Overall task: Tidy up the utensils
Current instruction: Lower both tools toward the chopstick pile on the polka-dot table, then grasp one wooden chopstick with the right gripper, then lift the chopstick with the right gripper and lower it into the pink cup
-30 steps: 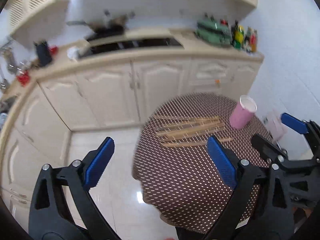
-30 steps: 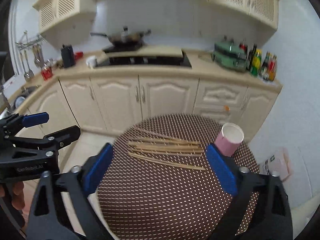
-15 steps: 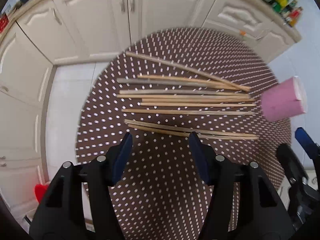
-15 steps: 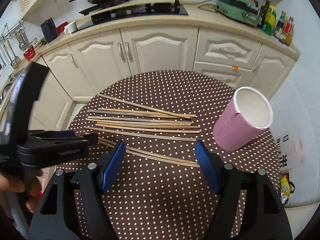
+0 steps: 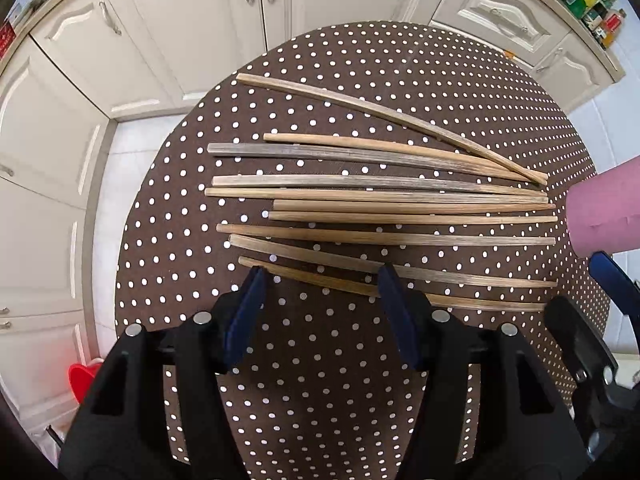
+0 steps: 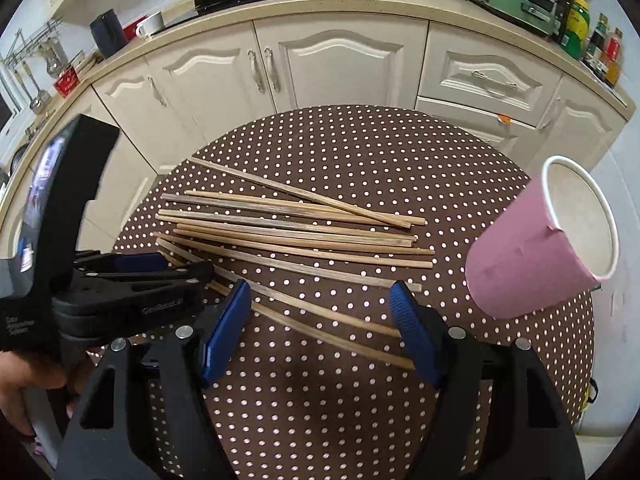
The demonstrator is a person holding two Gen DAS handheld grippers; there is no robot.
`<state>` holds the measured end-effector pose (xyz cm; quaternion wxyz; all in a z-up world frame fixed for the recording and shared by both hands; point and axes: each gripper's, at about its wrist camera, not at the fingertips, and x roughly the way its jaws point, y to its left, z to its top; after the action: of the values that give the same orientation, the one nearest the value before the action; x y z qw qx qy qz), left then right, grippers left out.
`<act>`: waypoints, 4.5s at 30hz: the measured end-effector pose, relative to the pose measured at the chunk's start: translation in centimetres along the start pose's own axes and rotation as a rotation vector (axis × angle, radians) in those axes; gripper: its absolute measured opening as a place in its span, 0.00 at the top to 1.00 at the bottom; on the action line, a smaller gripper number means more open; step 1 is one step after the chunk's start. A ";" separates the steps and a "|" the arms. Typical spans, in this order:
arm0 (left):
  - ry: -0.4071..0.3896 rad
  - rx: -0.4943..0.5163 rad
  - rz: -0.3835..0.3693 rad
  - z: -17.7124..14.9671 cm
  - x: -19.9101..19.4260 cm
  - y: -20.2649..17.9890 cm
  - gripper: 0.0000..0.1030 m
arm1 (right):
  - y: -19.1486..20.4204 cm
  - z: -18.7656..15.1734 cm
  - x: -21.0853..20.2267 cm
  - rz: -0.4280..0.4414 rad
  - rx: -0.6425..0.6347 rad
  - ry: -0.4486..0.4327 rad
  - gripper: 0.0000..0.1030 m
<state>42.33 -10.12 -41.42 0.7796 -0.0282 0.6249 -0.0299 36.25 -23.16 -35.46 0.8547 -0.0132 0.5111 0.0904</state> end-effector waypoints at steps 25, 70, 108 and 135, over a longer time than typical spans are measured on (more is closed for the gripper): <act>0.025 0.163 -0.062 0.5 -1.0 0.4 0.94 | 1.4 -1.6 5.5 0.070 -0.187 0.183 0.67; 0.002 0.110 -0.190 -1.9 -2.9 4.4 0.94 | 9.7 0.1 6.8 0.122 -0.240 0.224 0.95; 0.002 0.122 -0.007 -2.1 -1.9 1.9 0.94 | -0.3 -3.2 -1.7 0.302 0.202 0.092 0.95; -0.537 0.331 -0.395 2.3 -23.1 -12.4 0.95 | -8.3 1.5 -20.8 0.052 0.306 -0.553 0.95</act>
<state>39.43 -20.53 -17.45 0.8889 -0.0284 0.3674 -0.2720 29.36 -34.06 -17.08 0.9507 0.1537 0.2672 0.0346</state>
